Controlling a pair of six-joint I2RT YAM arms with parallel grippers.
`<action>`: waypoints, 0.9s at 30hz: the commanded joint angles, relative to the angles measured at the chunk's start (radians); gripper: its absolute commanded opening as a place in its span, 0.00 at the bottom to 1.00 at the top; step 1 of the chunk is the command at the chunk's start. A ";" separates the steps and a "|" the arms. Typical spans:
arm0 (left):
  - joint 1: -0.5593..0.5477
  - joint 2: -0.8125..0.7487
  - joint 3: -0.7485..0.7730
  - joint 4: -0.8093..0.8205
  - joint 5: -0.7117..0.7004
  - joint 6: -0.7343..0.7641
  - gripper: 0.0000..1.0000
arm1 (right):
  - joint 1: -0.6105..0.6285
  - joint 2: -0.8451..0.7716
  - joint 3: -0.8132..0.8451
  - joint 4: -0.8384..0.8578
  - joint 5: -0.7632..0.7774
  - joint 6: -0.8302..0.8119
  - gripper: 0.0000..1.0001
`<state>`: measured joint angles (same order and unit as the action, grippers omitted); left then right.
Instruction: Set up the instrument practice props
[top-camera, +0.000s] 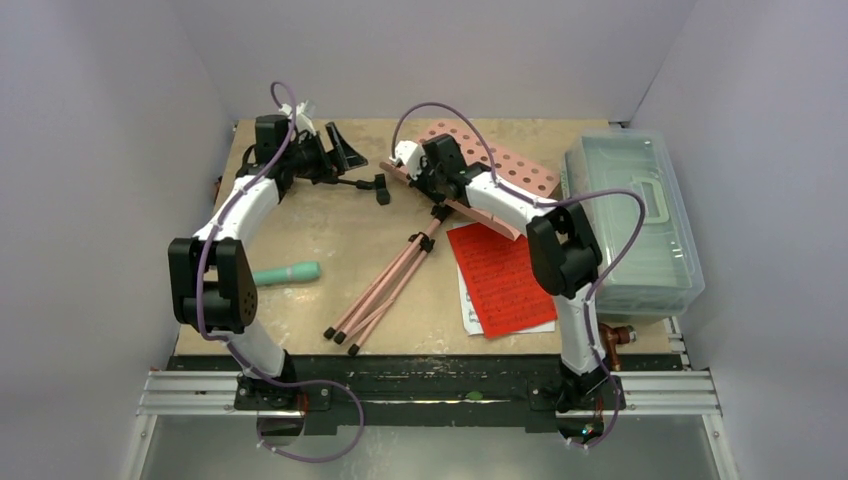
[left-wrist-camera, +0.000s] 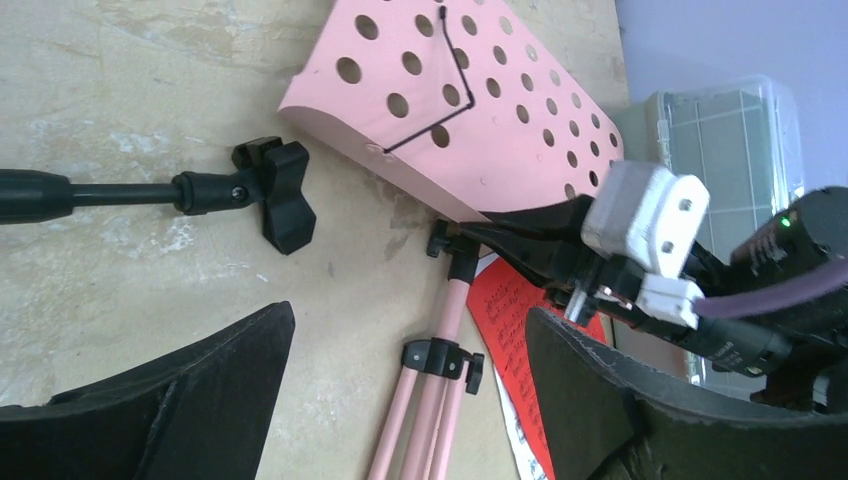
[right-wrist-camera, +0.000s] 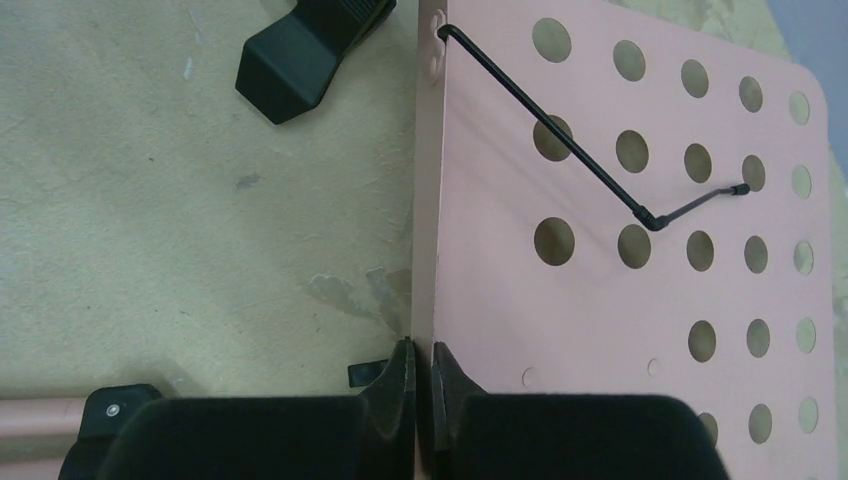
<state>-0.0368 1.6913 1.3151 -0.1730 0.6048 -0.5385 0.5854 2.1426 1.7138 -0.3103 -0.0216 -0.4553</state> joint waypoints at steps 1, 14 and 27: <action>0.057 -0.025 -0.003 0.049 0.026 -0.024 0.85 | 0.026 -0.184 -0.004 0.140 0.066 -0.209 0.00; 0.137 0.037 -0.006 0.471 0.231 -0.408 0.85 | 0.112 -0.540 -0.364 0.590 -0.049 -0.512 0.00; -0.036 0.231 0.071 0.949 0.362 -0.729 0.67 | 0.125 -0.622 -0.412 0.634 -0.079 -0.494 0.00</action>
<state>-0.0296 1.8988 1.3624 0.4408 0.8761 -1.0763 0.7048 1.6436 1.2739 0.0612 -0.1230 -0.8215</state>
